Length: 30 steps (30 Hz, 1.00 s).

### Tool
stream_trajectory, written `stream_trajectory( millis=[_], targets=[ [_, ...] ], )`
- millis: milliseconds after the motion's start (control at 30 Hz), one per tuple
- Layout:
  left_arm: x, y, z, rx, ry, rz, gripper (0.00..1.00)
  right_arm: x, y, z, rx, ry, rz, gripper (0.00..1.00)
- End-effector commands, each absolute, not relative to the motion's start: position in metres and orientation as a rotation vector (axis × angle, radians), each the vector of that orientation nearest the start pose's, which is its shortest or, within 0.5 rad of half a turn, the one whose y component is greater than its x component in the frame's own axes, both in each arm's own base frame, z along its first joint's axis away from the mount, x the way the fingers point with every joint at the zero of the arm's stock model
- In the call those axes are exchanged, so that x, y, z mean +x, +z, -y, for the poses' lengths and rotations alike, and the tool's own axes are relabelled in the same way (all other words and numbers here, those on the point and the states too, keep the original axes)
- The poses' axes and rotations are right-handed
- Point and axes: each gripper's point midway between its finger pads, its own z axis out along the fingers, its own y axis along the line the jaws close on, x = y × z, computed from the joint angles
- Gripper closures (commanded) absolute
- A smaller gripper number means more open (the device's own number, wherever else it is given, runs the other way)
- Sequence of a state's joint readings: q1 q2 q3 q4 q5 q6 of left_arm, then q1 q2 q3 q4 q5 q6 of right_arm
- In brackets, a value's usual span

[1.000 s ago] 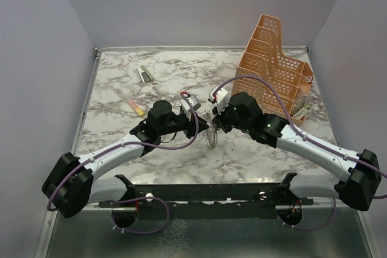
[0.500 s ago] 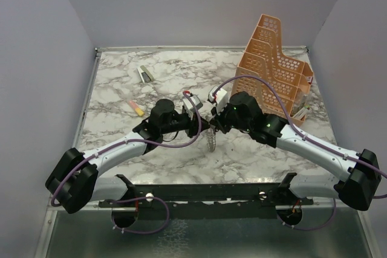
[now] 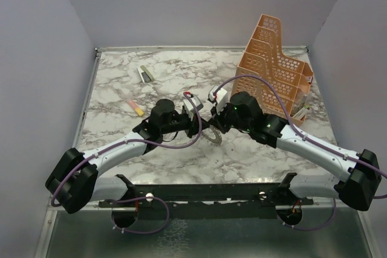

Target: Remove the keys from the keyring

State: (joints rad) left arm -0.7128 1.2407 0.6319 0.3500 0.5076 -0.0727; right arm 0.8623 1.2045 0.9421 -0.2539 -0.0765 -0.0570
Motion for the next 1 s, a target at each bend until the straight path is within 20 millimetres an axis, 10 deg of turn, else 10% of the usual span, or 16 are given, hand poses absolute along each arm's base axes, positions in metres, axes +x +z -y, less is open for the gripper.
stream_trajectory(
  millis=[0, 700, 967],
  targets=[
    [0.237, 0.184, 0.309, 0.955, -0.937, -1.645, 0.86, 0.233, 0.210, -0.296, -0.964, 0.617, -1.833, 1.00],
    [0.231, 0.190, 0.303, 1.039, -0.892, -1.610, 1.00, 0.239, 0.190, -0.290, -0.862, 0.623, -1.879, 0.99],
    [0.234, 0.195, 0.300, 1.025, -0.861, -1.605, 1.00, 0.237, 0.196, -0.286, -0.788, 0.693, -1.832, 0.60]
  ],
)
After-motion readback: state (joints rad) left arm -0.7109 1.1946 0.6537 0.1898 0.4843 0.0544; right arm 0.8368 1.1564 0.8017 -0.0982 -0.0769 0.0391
